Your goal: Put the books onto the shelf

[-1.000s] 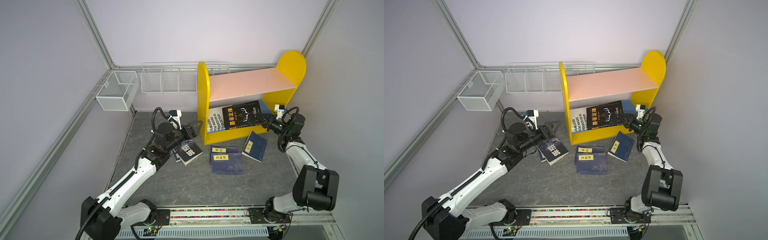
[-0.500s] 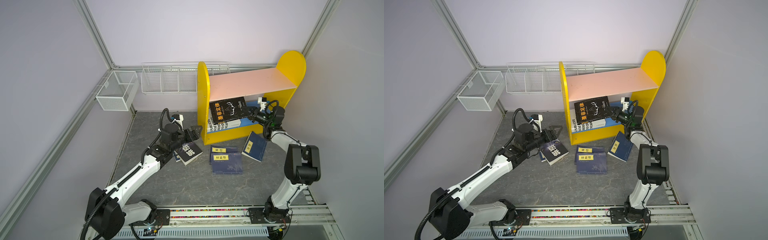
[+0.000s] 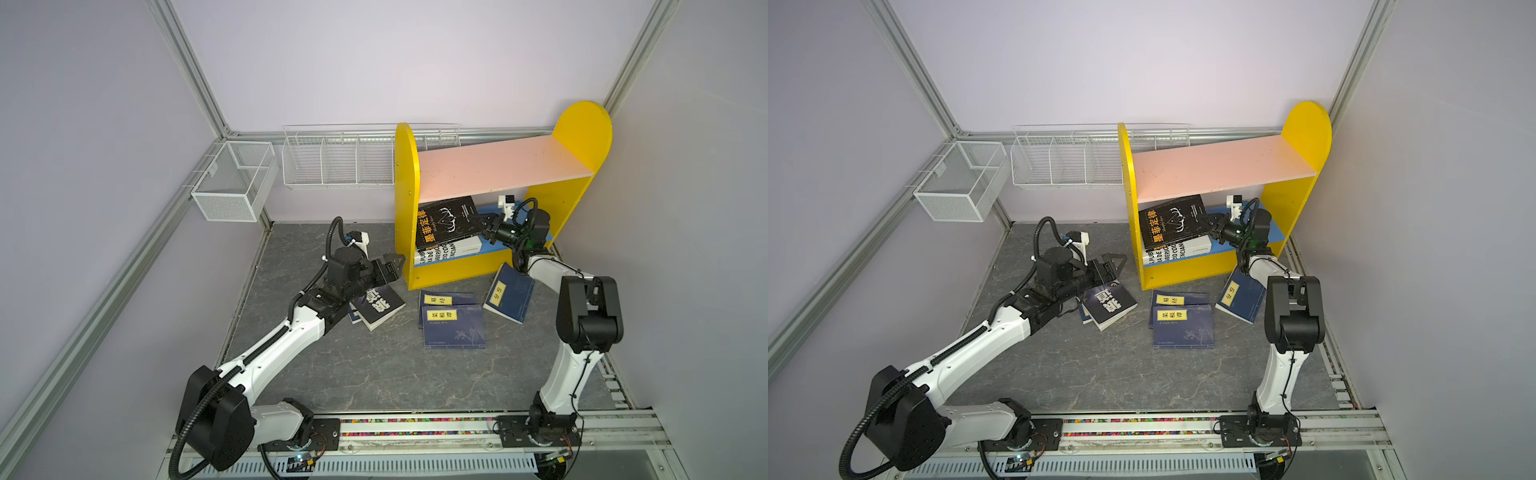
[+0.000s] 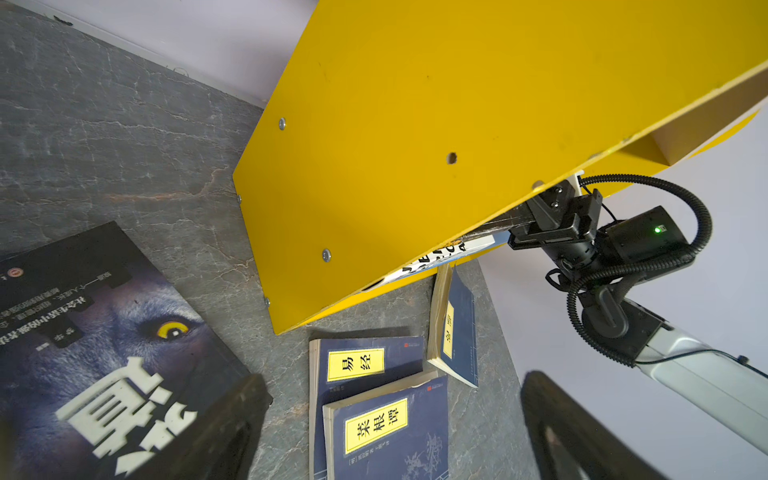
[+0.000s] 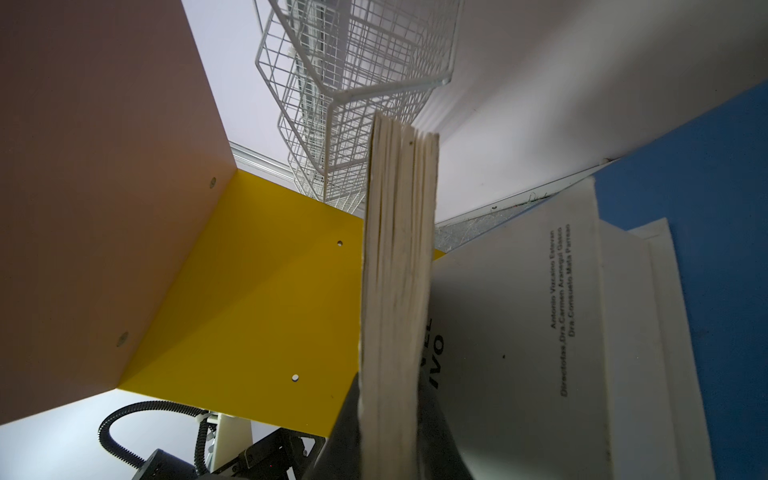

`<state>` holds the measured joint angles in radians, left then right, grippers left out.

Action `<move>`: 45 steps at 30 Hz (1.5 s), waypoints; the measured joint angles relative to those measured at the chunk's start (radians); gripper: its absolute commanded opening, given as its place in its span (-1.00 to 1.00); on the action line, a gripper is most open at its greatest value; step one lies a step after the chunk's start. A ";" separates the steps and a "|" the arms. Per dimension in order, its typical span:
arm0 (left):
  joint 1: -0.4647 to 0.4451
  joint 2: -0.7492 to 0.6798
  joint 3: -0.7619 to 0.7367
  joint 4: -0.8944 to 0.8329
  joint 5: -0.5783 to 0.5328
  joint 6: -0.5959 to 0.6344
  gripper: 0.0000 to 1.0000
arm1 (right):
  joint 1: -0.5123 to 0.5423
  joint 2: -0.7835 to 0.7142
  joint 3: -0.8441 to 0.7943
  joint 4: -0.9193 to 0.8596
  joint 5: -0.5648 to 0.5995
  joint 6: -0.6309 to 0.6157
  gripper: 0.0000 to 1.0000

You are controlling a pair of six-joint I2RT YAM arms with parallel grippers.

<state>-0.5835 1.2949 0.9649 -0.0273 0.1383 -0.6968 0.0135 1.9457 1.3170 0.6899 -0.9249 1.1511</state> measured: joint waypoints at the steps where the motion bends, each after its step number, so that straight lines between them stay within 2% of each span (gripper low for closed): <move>1: 0.001 0.008 0.000 0.000 0.000 0.000 0.92 | 0.003 0.000 0.000 -0.014 -0.002 -0.005 -0.77; 13: 0.001 0.074 0.010 0.012 0.000 -0.001 0.94 | 0.015 0.000 0.003 -0.142 0.010 -0.082 -0.77; 20: -0.023 0.187 0.120 0.012 -0.040 0.022 0.99 | 0.018 -0.005 0.044 -0.301 0.028 -0.190 -0.76; 28: -0.107 0.354 0.284 0.031 -0.176 0.056 0.99 | 0.022 -0.010 0.072 -0.398 0.047 -0.261 -0.76; 37: -0.153 0.463 0.305 0.063 -0.372 0.043 0.99 | 0.026 -0.014 0.092 -0.467 0.066 -0.316 -0.75; 45: -0.177 0.488 0.322 0.056 -0.459 -0.010 0.99 | 0.033 -0.018 0.129 -0.561 0.099 -0.398 -0.39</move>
<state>-0.7609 1.7828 1.2873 0.0284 -0.3206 -0.7071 0.0467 1.9274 1.4460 0.1287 -0.8257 0.7528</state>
